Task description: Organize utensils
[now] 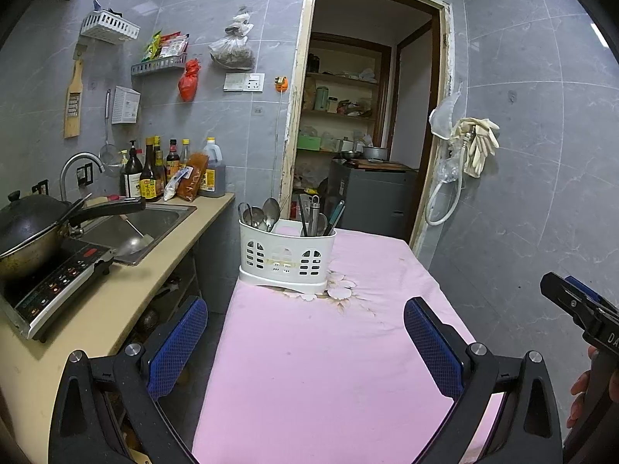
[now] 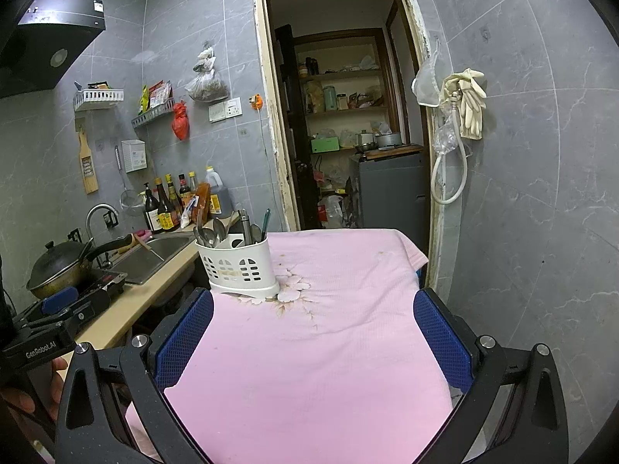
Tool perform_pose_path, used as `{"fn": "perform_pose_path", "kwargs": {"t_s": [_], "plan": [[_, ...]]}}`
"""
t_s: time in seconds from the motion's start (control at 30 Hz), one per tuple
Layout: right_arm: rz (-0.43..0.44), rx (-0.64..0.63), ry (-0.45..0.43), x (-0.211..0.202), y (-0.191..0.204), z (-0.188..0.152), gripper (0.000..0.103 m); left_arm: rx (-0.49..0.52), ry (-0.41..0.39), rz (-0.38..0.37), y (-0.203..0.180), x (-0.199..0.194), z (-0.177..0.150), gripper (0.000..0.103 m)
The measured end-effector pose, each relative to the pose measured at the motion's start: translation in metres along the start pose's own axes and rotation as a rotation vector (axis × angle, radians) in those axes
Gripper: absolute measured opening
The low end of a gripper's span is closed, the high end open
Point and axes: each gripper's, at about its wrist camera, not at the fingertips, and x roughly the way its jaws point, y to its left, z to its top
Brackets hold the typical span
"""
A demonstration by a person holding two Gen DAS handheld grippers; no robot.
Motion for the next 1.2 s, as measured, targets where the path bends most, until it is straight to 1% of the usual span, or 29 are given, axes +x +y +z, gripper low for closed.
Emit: {"fn": "perform_pose_path", "kwargs": {"t_s": [1.2], "plan": [[0.004, -0.005, 0.007, -0.0006, 0.0091, -0.0053, 0.102, 0.000, 0.003, 0.004, 0.0070, 0.0001, 0.0005, 0.102]]}}
